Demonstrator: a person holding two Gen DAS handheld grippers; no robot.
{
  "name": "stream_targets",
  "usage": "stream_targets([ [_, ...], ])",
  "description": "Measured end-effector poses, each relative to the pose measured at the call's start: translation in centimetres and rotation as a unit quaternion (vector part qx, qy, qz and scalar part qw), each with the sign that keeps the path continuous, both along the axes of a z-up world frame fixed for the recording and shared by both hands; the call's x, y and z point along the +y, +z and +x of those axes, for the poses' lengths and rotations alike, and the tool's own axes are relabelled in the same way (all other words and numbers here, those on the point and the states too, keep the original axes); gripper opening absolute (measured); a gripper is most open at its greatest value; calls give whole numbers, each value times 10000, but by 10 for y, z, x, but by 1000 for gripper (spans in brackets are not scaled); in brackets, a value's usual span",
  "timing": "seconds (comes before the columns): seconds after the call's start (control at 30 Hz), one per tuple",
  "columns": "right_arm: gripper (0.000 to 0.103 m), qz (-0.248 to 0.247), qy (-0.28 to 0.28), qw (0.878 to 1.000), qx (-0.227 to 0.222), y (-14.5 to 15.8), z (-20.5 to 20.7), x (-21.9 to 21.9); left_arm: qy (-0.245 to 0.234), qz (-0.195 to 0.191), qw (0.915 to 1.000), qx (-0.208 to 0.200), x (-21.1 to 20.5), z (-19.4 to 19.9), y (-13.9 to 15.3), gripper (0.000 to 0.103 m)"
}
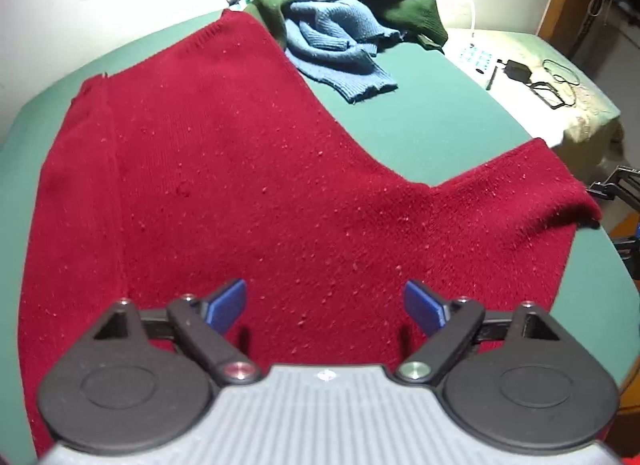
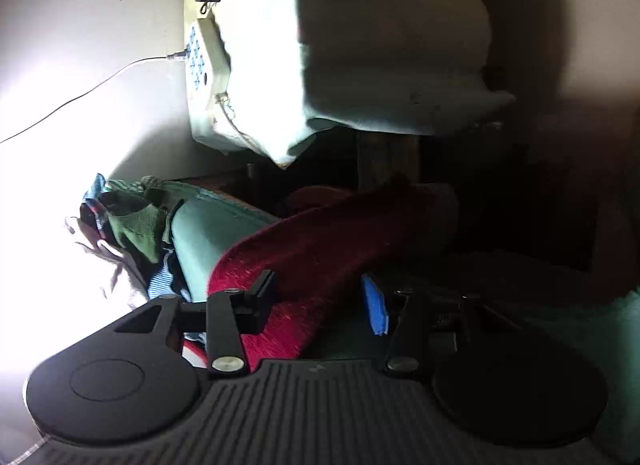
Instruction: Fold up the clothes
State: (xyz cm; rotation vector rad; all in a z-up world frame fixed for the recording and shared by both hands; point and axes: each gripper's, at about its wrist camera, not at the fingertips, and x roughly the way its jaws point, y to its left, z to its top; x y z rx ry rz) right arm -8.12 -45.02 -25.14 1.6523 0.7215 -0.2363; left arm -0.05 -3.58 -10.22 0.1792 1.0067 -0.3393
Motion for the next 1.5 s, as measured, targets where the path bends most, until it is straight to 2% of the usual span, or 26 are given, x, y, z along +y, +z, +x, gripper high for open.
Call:
stream_targets([
  [0.03, 34, -156, 16, 9998, -75, 4, 2, -1, 39, 34, 10000, -3, -3, 0, 0, 87],
  [0.13, 14, -626, 50, 9976, -300, 15, 9, -5, 156, 65, 9998, 65, -9, 2, -2, 90],
  [0.23, 7, -1255, 33, 9906, -549, 35, 11, -7, 211, 102, 9997, 68, -12, 2, -2, 91],
  [0.33, 6, -2397, 354, 9660, -898, 72, 15, 0, 290, 94, 9995, 23, -11, 2, 1, 91],
  [0.43, 6, -3450, 807, 9249, -1376, 109, 21, 21, 406, -5, 9992, -15, -5, 4, 6, 91],
  [0.6, 6, -4708, 1771, 8390, -2077, 150, 38, 76, 484, -264, 9984, -95, 7, 9, 19, 91],
  [0.67, 6, -5046, 2113, 8060, -2263, 156, 44, 98, 523, -507, 9973, -108, 16, 13, 28, 91],
  [0.73, 6, -5405, 2429, 7683, -2421, 159, 49, 122, 569, -756, 9954, -152, 26, 17, 38, 91],
  [0.8, 6, -5731, 2767, 7281, -2549, 160, 52, 148, 646, -835, 9940, -270, 38, 19, 47, 91],
  [0.87, 6, -6046, 3174, 6806, -2655, 158, 53, 179, 706, -879, 9931, -317, 50, 21, 51, 91],
  [0.93, 6, -6376, 3675, 6202, -2715, 150, 49, 213, 748, -889, 9928, -282, 62, 21, 50, 92],
  [1.1, 8, -6526, 5013, 4889, -2894, 119, 26, 282, 851, -913, 9920, -195, 90, 23, 46, 92],
  [1.17, 15, -6496, 5361, 4600, -2812, 108, 13, 295, 753, -918, 9927, -192, 92, 23, 43, 92],
  [1.2, 16, -6438, 5431, 4620, -2776, 107, 8, 295, 702, -921, 9931, -191, 93, 23, 42, 92],
  [1.23, 16, -6320, 5447, 4777, -2751, 110, 4, 290, 651, -923, 9934, -191, 94, 23, 40, 92],
  [1.27, 16, -6199, 5399, 5003, -2719, 113, 3, 283, 570, -915, 9940, -204, 91, 24, 39, 92],
  [1.3, 17, -6068, 5199, 5386, -2671, 118, 5, 269, 475, -914, 9944, -220, 88, 25, 38, 92],
  [1.37, 30, -5771, 4769, 6116, -2559, 129, 8, 243, 231, -919, 9951, -269, 77, 27, 37, 92],
  [1.5, 36, -5051, 3774, 7436, -2225, 146, 18, 190, -562, -731, 9946, -483, 39, 24, 38, 92],
])
